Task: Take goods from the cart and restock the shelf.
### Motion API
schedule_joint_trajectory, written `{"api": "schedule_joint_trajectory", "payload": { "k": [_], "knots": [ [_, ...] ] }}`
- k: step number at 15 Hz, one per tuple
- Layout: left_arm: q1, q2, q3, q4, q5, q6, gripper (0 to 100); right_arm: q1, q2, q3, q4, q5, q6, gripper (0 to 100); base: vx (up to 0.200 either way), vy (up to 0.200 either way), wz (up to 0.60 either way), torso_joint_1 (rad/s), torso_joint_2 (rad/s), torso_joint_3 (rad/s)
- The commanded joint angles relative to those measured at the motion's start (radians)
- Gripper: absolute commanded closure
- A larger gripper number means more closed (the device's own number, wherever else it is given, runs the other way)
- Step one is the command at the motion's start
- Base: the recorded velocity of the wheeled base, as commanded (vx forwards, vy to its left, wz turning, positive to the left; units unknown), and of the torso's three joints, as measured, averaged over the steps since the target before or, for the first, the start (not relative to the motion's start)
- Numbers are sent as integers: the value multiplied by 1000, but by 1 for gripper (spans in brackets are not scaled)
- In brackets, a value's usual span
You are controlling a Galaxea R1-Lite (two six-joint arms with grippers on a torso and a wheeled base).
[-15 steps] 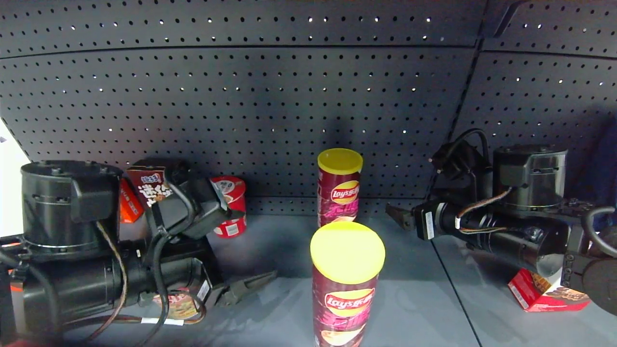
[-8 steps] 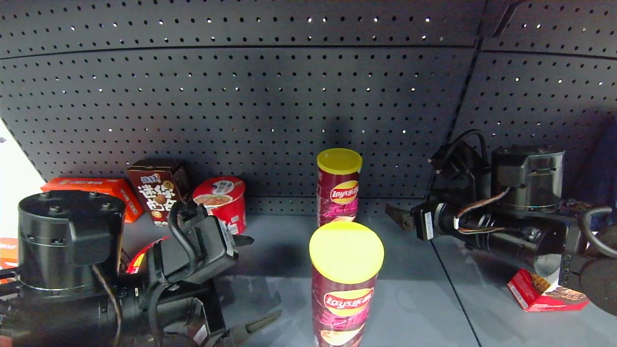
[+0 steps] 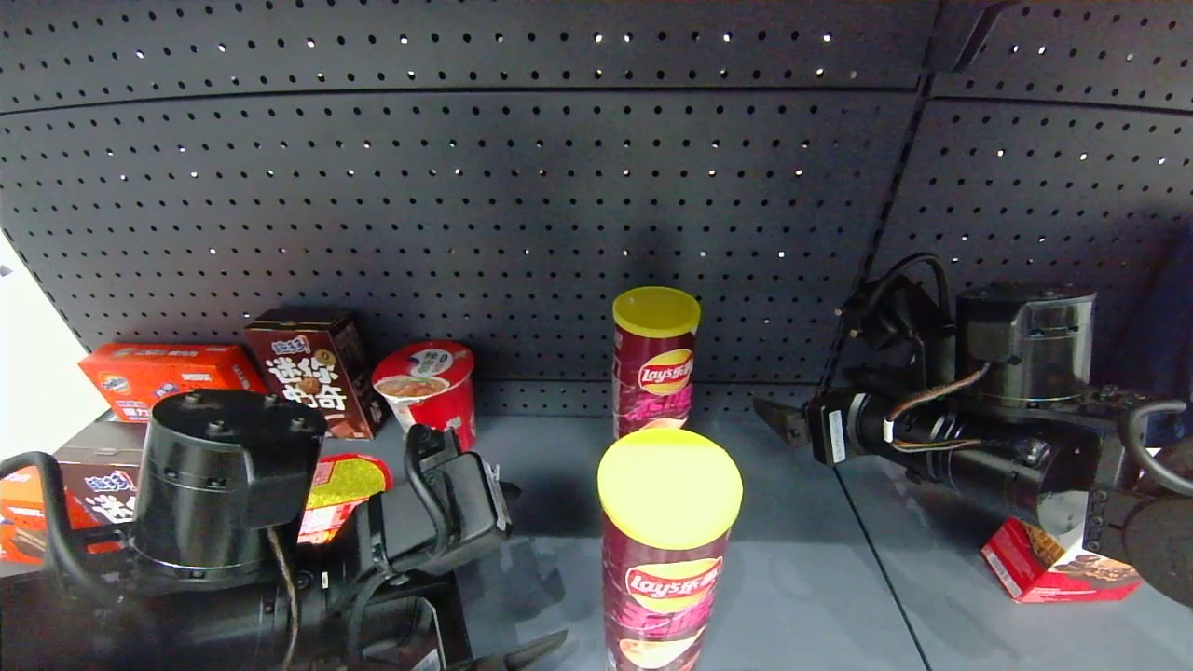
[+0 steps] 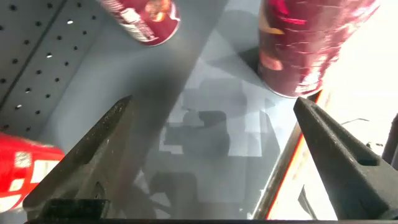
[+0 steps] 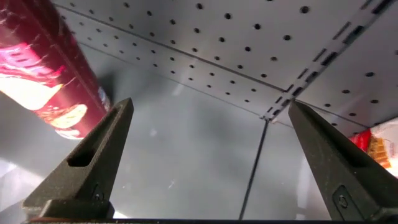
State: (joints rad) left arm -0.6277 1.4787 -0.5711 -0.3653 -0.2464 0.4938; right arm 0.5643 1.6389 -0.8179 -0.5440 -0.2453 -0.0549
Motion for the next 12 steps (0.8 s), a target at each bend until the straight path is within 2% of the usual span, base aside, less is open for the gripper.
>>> {"api": "schedule_joint_trajectory", "payload": {
  "k": [1, 12],
  "knots": [
    [-21, 22, 2, 2, 1, 0, 0, 0, -2, 2, -1, 0, 0, 0, 0, 0, 0, 0, 0, 0],
    [-53, 101, -49, -6, 4, 0, 0, 2, -2, 6, -2, 0, 0, 0, 0, 0, 0, 0, 0, 0]
  ]
}}
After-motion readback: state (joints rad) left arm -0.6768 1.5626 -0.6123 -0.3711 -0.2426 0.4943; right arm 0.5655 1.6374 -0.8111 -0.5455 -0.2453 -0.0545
